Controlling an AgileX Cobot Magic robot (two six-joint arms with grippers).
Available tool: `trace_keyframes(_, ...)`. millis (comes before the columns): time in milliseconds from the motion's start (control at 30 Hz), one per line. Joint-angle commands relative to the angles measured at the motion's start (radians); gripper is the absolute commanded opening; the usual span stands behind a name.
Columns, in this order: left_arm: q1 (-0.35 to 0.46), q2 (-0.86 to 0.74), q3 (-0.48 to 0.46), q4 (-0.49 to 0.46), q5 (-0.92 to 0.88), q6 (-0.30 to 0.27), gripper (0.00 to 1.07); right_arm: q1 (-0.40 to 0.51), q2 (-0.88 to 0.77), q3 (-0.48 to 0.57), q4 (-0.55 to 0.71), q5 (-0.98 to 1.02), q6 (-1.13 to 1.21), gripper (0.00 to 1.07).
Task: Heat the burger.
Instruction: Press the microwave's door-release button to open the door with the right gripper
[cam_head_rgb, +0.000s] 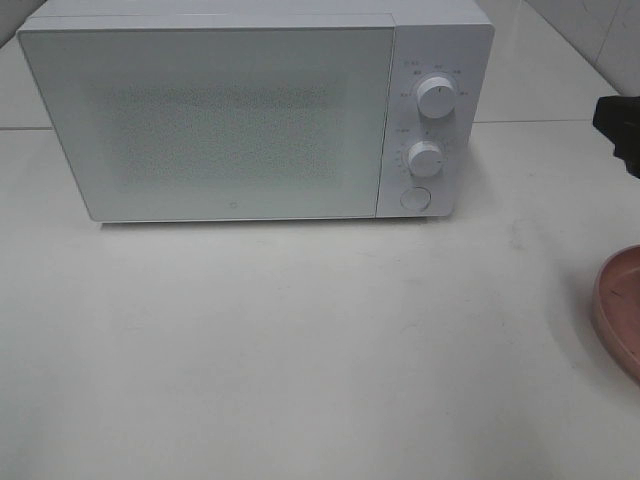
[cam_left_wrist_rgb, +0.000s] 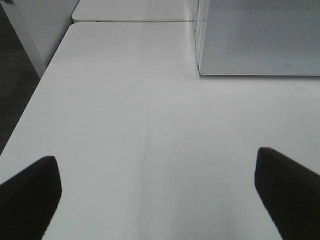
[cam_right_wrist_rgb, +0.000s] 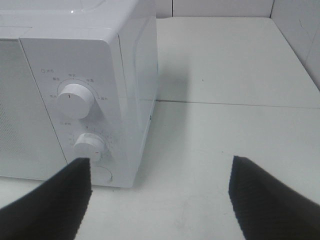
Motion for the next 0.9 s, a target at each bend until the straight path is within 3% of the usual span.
trace_keyframes(33,0.002,-0.02,-0.001,0.003,0.001,-0.002,0.98,0.003,0.044,0.014,-0.003,-0.12,-0.013,0.76)
trace_keyframes(267,0.002,-0.02,-0.001,0.003,0.001,-0.002,0.98,0.003,0.194,0.064,0.037,-0.403,-0.067,0.76)
trace_keyframes(500,0.002,-0.02,-0.001,0.003,0.001,-0.002,0.98,0.027,0.271,0.089,0.138,-0.514,-0.115,0.76)
trace_keyframes(900,0.002,-0.02,-0.001,0.003,0.001,-0.002,0.98,0.332,0.446,0.124,0.516,-0.752,-0.344,0.76)
